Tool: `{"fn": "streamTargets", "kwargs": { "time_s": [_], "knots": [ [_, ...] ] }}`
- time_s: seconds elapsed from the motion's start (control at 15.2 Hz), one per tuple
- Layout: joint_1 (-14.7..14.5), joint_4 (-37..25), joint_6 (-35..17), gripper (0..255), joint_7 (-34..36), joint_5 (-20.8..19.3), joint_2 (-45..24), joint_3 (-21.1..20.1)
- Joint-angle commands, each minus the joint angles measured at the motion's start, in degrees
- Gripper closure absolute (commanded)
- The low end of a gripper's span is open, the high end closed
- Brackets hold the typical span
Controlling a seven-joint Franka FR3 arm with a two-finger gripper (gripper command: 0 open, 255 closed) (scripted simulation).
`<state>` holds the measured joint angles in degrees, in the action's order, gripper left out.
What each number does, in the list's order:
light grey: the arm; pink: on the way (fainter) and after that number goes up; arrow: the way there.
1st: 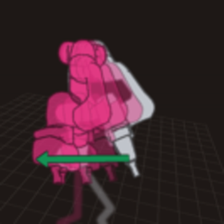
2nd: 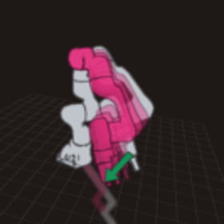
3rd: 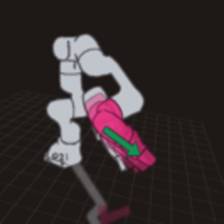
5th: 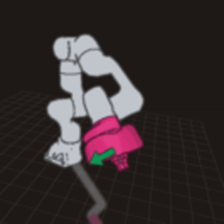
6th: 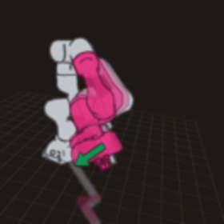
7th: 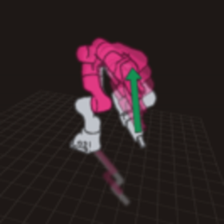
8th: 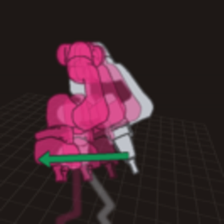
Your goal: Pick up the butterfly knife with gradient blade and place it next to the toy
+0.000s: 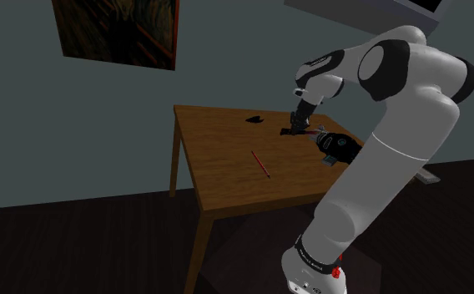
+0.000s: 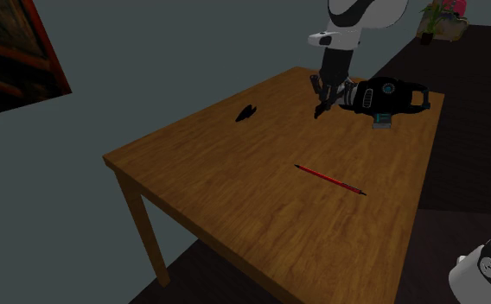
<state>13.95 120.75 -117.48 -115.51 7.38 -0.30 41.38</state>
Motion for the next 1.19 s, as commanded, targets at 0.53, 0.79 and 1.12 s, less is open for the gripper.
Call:
{"fn": "streamTargets", "kwargs": {
  "time_s": [0.53, 0.79, 1.12],
  "knots": [
    [0.5, 3.4, -6.9, 255, -3.9, 4.7, -5.2, -0.1],
    [0.8, 4.4, -9.1, 255, -5.4, 6.6, -7.1, -0.5],
    [0.8, 4.4, -9.0, 255, -5.4, 6.6, -7.1, -0.4]
  ]
}}
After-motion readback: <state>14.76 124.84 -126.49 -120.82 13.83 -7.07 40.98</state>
